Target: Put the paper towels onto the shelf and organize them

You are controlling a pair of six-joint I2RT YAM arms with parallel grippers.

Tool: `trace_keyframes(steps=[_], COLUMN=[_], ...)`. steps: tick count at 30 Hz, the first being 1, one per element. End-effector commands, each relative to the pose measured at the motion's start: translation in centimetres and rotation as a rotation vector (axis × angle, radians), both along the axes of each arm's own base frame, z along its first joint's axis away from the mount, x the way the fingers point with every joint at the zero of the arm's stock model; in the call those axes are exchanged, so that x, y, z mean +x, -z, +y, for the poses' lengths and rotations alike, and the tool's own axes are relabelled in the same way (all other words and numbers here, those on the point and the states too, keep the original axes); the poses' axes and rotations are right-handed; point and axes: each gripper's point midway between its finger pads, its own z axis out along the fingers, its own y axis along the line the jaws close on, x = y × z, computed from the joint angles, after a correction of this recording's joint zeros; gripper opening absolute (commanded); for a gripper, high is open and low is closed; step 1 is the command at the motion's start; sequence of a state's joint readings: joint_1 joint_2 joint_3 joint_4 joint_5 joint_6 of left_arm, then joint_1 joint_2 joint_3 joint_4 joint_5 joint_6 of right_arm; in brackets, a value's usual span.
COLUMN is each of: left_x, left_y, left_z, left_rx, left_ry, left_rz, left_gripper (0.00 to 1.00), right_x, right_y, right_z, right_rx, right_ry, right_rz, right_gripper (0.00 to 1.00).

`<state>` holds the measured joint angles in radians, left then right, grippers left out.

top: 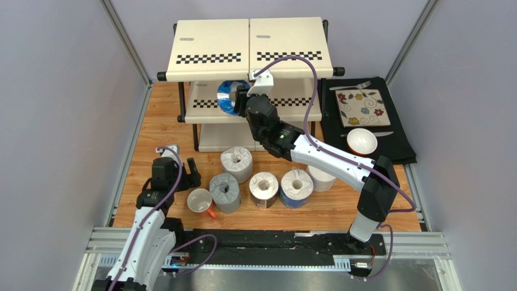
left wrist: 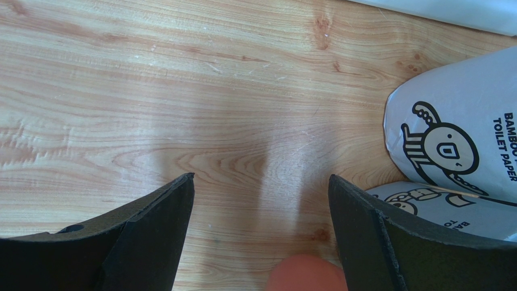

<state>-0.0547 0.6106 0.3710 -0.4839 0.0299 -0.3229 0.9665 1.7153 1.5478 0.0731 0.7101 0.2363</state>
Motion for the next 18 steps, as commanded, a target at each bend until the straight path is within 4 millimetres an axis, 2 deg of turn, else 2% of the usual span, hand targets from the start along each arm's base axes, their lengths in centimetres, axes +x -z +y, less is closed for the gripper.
trace_keyframes(steps=[1, 3, 6, 18], left_x=[0.0, 0.0, -0.1, -0.1], left_y=[0.1, 0.2, 0.2, 0.3], left_z=[-0.2, -0.3, -0.3, -0.3], left_rx=[0.010, 0.009, 0.010, 0.012], left_ry=[0.029, 0.030, 0.030, 0.033], left_rz=[-0.001, 0.001, 0.001, 0.007], left_gripper=[0.89, 0.89, 0.90, 0.89], right_x=[0.3, 0.4, 0.4, 0.1], right_y=[-3.6, -3.7, -3.6, -5.3], right_z=[-0.3, -0.4, -0.3, -0.4], right_rx=[0.082, 0.080, 0.072, 0.094], right_ry=[0.039, 0.043, 0.042, 0.020], right_rz=[-0.072, -0.075, -0.077, -0.117], right_gripper=[0.18, 0.28, 0.36, 0.64])
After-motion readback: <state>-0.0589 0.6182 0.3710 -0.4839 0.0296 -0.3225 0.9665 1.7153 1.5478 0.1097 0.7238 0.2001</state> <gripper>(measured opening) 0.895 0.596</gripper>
